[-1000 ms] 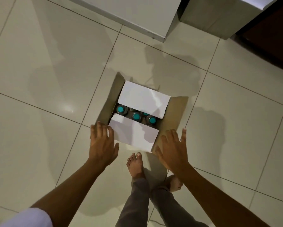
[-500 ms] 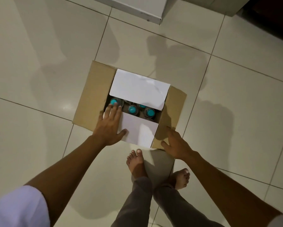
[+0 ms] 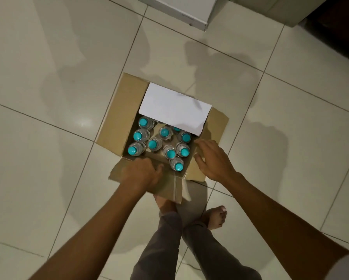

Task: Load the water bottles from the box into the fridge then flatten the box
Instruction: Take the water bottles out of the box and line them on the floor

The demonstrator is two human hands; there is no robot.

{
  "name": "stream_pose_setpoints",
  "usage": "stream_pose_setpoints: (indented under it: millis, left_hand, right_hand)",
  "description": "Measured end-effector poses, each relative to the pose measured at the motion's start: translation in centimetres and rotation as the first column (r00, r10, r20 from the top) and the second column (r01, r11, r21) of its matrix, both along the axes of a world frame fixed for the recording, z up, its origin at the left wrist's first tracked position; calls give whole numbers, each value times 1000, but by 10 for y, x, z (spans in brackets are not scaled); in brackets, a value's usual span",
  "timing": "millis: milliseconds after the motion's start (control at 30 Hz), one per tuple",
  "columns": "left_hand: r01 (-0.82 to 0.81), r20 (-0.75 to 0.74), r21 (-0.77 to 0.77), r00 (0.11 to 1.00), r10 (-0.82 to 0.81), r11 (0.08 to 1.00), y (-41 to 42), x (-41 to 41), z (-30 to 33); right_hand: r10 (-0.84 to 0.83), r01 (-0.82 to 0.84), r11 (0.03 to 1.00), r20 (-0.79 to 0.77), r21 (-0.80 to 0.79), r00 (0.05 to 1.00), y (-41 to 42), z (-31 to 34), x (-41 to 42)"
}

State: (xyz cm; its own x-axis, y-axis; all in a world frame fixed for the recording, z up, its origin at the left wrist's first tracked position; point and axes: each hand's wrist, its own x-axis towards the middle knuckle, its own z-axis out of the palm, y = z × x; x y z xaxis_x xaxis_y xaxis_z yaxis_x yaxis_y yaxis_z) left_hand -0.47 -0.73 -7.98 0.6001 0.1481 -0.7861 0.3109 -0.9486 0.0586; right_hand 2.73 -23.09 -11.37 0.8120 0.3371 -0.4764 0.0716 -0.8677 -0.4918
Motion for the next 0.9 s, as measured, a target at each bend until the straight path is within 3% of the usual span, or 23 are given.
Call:
stream_pose_setpoints:
  millis: [100, 167, 267, 333, 367, 400, 467, 533, 600, 733, 900]
  left_hand:
    - [-219, -178, -61, 962, 205, 974, -3, -27, -14]
    - [-412, -315, -99, 876, 364, 906, -5, -39, -35]
    - [-721, -352, -242, 689, 634, 649, -11, -47, -55]
    - [-828, -364, -289, 560, 744, 481, -15, -48, -60]
    - [-846, -376, -291, 530, 760, 447, -17, -49, -64]
    - [-840, -377, -278, 542, 751, 466, -19, -51, -67]
    - [-727, -306, -206, 684, 662, 655, -21, -55, -65]
    - [-503, -132, -52, 860, 493, 863, -19, -59, -56]
    - [-321, 67, 34, 946, 318, 946, -16, -57, -45]
    - [-114, 353, -73, 926, 133, 991, -3, -37, -51]
    - [140, 490, -126, 870, -61, 982, 6, 4, -64]
  right_hand:
    - [126, -133, 988, -86, -82, 988, 7, -6, 6]
    - [206, -224, 963, -124, -153, 971, 11, -14, 8]
    - [296, -333, 898, -165, -289, 941, 14, -25, 9]
    - [330, -377, 857, -188, -352, 925, 13, -28, 10]
    - [342, -390, 843, -191, -370, 920, 12, -28, 9]
    - [351, -395, 835, -183, -382, 918, 10, -28, 7]
    - [351, -370, 841, -124, -395, 928, 5, -25, 5]
    - [308, -294, 872, -30, -391, 951, -1, -21, 5]
    - [255, -219, 905, 53, -365, 965, -7, -18, 14]
    - [179, -125, 936, 137, -327, 974, -11, -20, 56]
    - [124, -105, 922, 27, -372, 992, -5, -33, 118]
